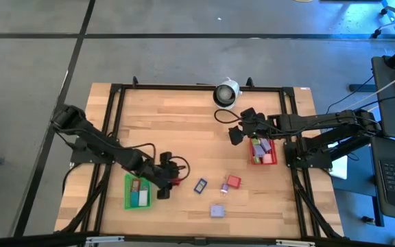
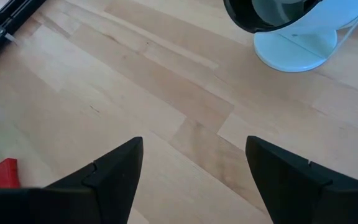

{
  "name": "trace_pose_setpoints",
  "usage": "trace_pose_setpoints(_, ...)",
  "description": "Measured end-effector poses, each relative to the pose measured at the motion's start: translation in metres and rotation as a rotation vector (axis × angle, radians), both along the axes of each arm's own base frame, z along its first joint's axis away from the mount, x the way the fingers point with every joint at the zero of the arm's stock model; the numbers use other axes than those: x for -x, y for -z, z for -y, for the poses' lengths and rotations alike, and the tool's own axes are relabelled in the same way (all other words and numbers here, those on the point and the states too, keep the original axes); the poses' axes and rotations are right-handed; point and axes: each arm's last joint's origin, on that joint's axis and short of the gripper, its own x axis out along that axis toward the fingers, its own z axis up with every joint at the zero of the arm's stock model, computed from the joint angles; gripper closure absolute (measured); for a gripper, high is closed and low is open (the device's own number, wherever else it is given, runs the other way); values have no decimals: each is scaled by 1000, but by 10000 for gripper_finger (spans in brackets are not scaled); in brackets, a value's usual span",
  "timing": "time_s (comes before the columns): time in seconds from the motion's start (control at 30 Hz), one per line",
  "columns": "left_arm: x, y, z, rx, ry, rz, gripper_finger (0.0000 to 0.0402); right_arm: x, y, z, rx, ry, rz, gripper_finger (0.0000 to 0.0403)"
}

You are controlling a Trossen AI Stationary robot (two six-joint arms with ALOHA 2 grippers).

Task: Pick & Place Office items
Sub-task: Put the red digital clock into the green bin

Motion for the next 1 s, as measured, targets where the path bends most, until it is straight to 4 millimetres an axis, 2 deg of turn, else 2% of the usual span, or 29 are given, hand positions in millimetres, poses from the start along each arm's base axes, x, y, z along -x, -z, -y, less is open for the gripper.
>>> trace_pose_setpoints(0.2,-12,28,-5,-69,60,-103,191,0,0,0,0,0,0,117)
trace_pose_setpoints(0.43,-18,49,-8,6,113,-209,194,0,0,0,0,0,0,117)
trace_pose_setpoints(0.63,-19,58,-8,-101,214,-226,194,0,0,0,0,0,0,117)
trace_pose_setpoints(1.0,-18,60,-9,-166,265,-231,194,0,0,0,0,1,0,117)
